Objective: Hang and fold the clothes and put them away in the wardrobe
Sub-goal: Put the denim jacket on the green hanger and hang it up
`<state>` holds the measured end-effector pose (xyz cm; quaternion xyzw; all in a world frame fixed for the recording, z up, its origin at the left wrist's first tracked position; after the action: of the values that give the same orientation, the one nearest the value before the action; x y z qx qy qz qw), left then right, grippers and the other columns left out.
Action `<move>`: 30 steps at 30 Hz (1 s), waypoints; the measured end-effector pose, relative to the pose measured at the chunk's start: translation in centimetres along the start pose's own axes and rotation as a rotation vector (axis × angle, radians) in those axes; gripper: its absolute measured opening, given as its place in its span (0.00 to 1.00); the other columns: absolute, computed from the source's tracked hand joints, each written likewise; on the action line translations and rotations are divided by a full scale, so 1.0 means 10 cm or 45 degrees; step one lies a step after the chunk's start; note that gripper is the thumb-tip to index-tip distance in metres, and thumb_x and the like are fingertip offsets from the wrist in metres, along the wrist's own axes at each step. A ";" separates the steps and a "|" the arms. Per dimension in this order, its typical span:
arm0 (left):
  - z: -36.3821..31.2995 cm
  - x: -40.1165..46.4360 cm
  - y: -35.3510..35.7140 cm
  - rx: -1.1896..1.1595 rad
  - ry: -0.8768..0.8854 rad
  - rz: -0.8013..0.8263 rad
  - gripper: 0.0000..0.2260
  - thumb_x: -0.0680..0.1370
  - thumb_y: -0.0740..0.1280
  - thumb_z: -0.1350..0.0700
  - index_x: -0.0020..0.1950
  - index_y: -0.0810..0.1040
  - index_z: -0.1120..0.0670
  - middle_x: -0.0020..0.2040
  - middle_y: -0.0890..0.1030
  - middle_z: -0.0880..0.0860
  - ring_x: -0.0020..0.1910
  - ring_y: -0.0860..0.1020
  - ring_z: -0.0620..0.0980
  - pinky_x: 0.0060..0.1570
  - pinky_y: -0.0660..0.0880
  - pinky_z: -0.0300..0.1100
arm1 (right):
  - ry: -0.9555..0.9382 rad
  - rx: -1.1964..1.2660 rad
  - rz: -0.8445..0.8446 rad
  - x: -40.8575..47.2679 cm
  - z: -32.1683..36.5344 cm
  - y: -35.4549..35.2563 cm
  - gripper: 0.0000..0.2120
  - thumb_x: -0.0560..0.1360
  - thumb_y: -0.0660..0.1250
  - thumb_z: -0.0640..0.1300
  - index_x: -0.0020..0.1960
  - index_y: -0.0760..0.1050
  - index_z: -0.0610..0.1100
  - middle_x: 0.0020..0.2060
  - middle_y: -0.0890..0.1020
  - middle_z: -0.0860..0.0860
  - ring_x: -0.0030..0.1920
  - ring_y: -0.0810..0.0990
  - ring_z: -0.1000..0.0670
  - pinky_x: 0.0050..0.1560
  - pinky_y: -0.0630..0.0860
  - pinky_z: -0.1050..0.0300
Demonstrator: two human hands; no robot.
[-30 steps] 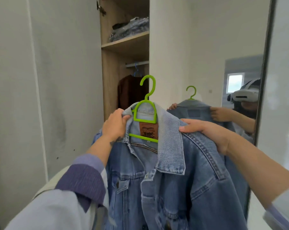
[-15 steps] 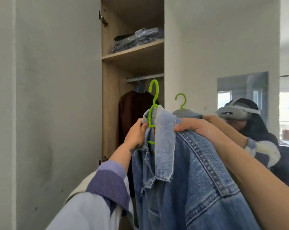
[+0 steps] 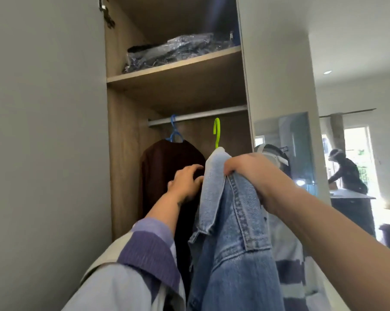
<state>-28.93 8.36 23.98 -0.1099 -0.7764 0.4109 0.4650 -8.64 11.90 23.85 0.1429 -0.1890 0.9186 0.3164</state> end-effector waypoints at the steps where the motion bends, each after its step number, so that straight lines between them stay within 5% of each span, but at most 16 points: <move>1: 0.16 0.11 -0.10 0.023 -0.057 -0.075 0.17 0.78 0.62 0.49 0.67 0.69 0.45 0.72 0.66 0.50 0.72 0.62 0.55 0.67 0.64 0.59 | 0.013 0.007 -0.016 0.13 0.00 0.04 0.11 0.72 0.64 0.39 0.53 0.74 0.38 0.40 0.78 0.44 0.37 0.77 0.48 0.30 0.71 0.61; 5: 0.64 0.45 -0.40 0.180 -0.239 -0.262 0.23 0.77 0.66 0.50 0.70 0.64 0.42 0.78 0.46 0.50 0.76 0.45 0.59 0.72 0.50 0.61 | -0.009 0.059 -0.110 0.70 0.24 0.22 0.07 0.75 0.61 0.41 0.52 0.69 0.40 0.39 0.74 0.46 0.37 0.74 0.49 0.28 0.68 0.63; 10: 1.04 0.74 -0.50 0.030 -0.387 -0.262 0.26 0.77 0.66 0.48 0.72 0.60 0.41 0.78 0.44 0.53 0.74 0.54 0.63 0.70 0.59 0.59 | -0.109 -0.098 -0.238 1.43 0.50 0.33 0.10 0.71 0.62 0.43 0.49 0.73 0.39 0.44 0.79 0.44 0.47 0.81 0.43 0.49 0.79 0.51; 14: 1.35 0.93 -0.47 0.169 -0.482 -0.201 0.28 0.77 0.63 0.44 0.74 0.55 0.39 0.76 0.55 0.54 0.69 0.67 0.60 0.65 0.64 0.57 | -0.144 -0.206 -0.322 1.94 0.69 0.35 0.15 0.71 0.60 0.47 0.53 0.73 0.40 0.56 0.79 0.42 0.55 0.79 0.40 0.58 0.77 0.47; 19: 1.45 1.04 -0.54 0.486 -0.485 -0.367 0.30 0.76 0.62 0.40 0.75 0.56 0.45 0.72 0.63 0.51 0.70 0.60 0.59 0.64 0.61 0.54 | -0.183 -0.308 -0.382 2.42 0.64 0.43 0.21 0.73 0.61 0.47 0.64 0.71 0.39 0.61 0.76 0.43 0.59 0.77 0.40 0.60 0.75 0.48; 23: 1.77 1.17 -0.41 0.108 -0.657 -0.208 0.36 0.75 0.63 0.39 0.77 0.52 0.52 0.74 0.61 0.57 0.70 0.64 0.61 0.65 0.65 0.54 | -0.129 -0.295 -0.373 2.67 0.29 0.47 0.22 0.74 0.62 0.48 0.64 0.71 0.38 0.63 0.76 0.41 0.61 0.76 0.39 0.61 0.75 0.47; 27: 1.76 1.23 -0.31 -0.010 -0.551 -0.337 0.20 0.79 0.58 0.43 0.66 0.70 0.53 0.61 0.77 0.58 0.60 0.76 0.60 0.55 0.74 0.48 | -0.096 -0.267 -0.402 2.83 -0.06 0.48 0.21 0.76 0.62 0.48 0.63 0.72 0.36 0.63 0.75 0.40 0.61 0.76 0.38 0.57 0.74 0.51; 30: 1.48 1.17 -0.40 0.104 -0.443 -0.527 0.17 0.81 0.53 0.44 0.61 0.75 0.51 0.56 0.80 0.58 0.56 0.77 0.61 0.46 0.71 0.47 | -0.083 -0.271 -0.380 2.88 -0.13 0.52 0.21 0.76 0.62 0.48 0.64 0.71 0.37 0.63 0.75 0.40 0.61 0.75 0.38 0.57 0.73 0.51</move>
<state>-46.49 4.37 30.95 0.1423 -0.8334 0.3506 0.4029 -34.04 23.88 32.36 0.1647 -0.2717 0.8312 0.4562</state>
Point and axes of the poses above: each hand's wrist, its own x-axis towards the middle knuckle, its own y-axis out of the palm, z = x × y, the point moved 8 cm from there along x, towards the middle knuckle
